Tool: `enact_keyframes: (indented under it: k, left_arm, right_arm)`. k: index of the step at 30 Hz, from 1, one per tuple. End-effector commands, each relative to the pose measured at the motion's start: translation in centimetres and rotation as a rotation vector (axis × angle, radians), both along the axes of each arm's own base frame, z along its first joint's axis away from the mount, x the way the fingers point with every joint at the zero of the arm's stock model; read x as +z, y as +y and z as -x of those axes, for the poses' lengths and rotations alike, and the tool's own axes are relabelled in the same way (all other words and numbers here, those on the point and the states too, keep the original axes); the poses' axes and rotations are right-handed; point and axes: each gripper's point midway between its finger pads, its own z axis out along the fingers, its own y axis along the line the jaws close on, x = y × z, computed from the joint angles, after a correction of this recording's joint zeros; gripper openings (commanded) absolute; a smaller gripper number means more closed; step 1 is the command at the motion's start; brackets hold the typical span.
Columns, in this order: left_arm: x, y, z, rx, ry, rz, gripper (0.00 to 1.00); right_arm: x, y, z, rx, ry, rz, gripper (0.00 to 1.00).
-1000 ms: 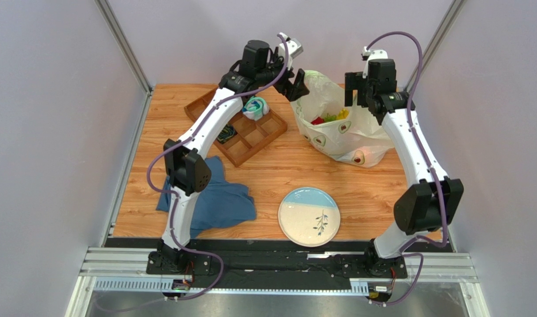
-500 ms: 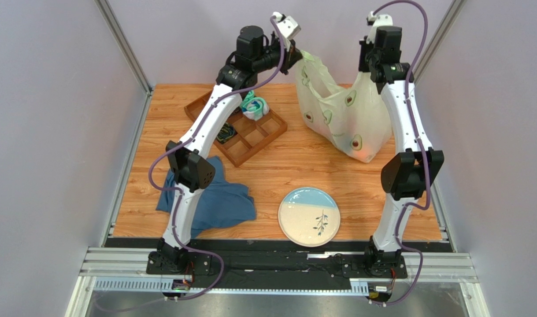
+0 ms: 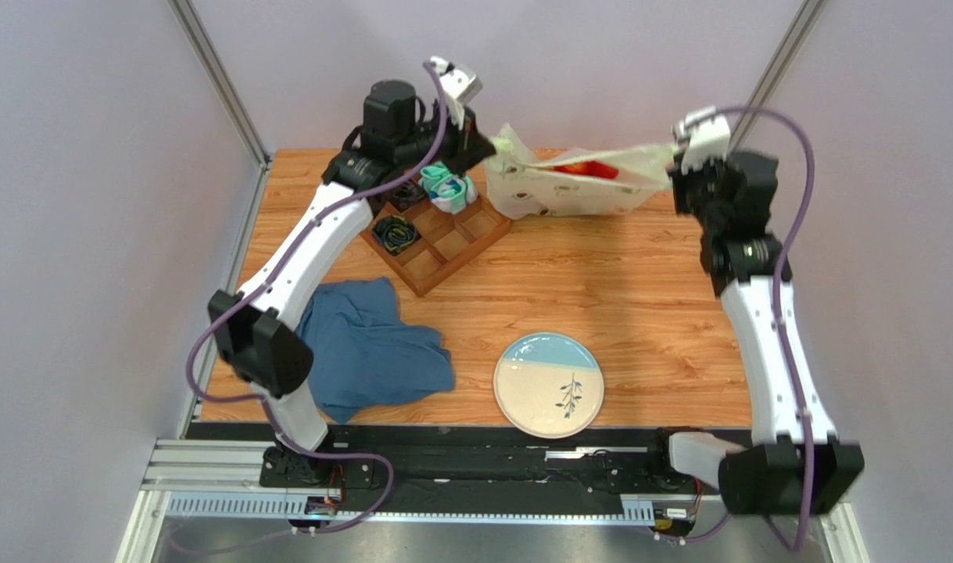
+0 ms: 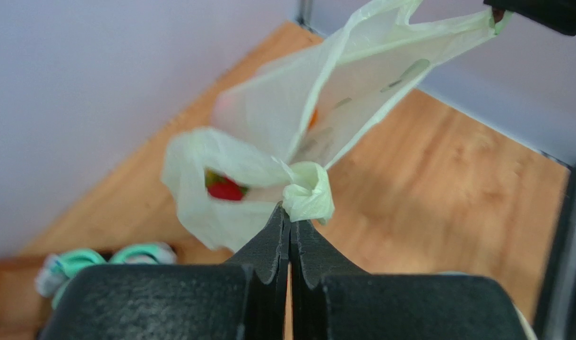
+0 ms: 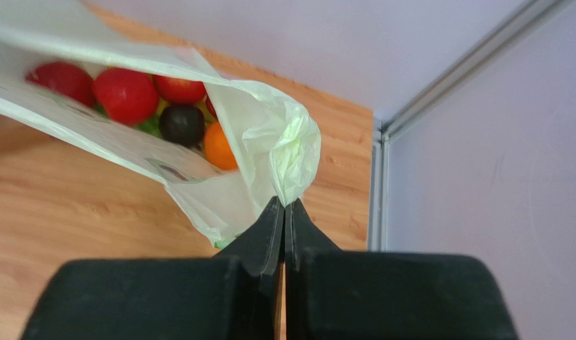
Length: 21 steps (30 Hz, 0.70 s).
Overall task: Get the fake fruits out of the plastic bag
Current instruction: Adjust the plastic bag at the center of the board.
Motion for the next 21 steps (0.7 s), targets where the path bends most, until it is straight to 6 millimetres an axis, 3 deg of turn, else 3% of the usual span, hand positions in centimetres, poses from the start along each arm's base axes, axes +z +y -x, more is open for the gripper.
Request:
enact_keyframes:
  k: [1, 2, 4, 5, 6, 7, 8, 9, 11, 12, 14, 17, 20, 21]
  left_arm:
    - [-3.1, 0.5, 7.6, -0.107, 0.200, 0.033, 0.00]
    - [-3.9, 0.5, 8.7, -0.123, 0.230, 0.034, 0.00]
    - [-5.8, 0.7, 11.0, -0.148, 0.293, 0.048, 0.00]
    - [-6.2, 0.6, 11.9, -0.177, 0.312, 0.054, 0.00]
    - [-6.5, 0.7, 12.5, -0.185, 0.327, 0.052, 0.00]
    - [-6.8, 0.8, 13.1, -0.191, 0.335, 0.047, 0.00]
    - [-7.0, 0.9, 13.2, -0.190, 0.341, 0.044, 0.00]
    - [-7.1, 0.9, 13.3, -0.190, 0.345, 0.041, 0.00]
    - [-7.1, 0.9, 13.3, -0.193, 0.347, 0.039, 0.00]
    - [-7.1, 0.9, 13.3, -0.193, 0.351, 0.033, 0.00]
    - [-6.6, 0.8, 13.3, -0.211, 0.333, 0.026, 0.00]
    - [-6.8, 0.9, 12.9, -0.216, 0.298, -0.010, 0.00]
    - [-7.0, 1.2, 12.6, -0.202, 0.289, -0.040, 0.00]
    - [-7.3, 1.2, 12.6, -0.206, 0.284, -0.052, 0.00]
  right_arm:
    - [-9.7, -5.2, 6.2, -0.095, 0.160, 0.177, 0.00]
    - [-11.1, -5.9, 7.3, -0.111, 0.195, 0.185, 0.01]
    - [-13.0, -6.9, 9.5, -0.144, 0.262, 0.176, 0.33]
    - [-11.8, -7.4, 10.0, -0.166, 0.255, 0.160, 0.47]
    - [-10.6, -6.3, 10.1, -0.121, 0.244, 0.129, 0.66]
    - [-10.4, -5.0, 10.9, -0.070, 0.287, 0.080, 0.70]
    - [-5.7, -3.7, 10.6, -0.013, 0.201, 0.058, 0.73]
    - [-4.0, -1.5, 10.7, 0.085, 0.174, 0.003, 0.79]
    - [-0.9, 1.8, 10.8, 0.198, 0.144, -0.056, 0.82]
    - [2.1, 3.2, 11.0, 0.254, 0.084, -0.052, 0.84]
    - [2.4, 7.0, 10.5, 0.384, 0.088, -0.028, 0.82]
    - [-1.3, 10.4, 8.5, 0.489, 0.164, 0.015, 0.75]
    - [-7.0, 12.8, 7.1, 0.596, 0.317, 0.015, 0.55]
    - [-8.1, 13.7, 7.2, 0.659, 0.339, 0.037, 0.45]
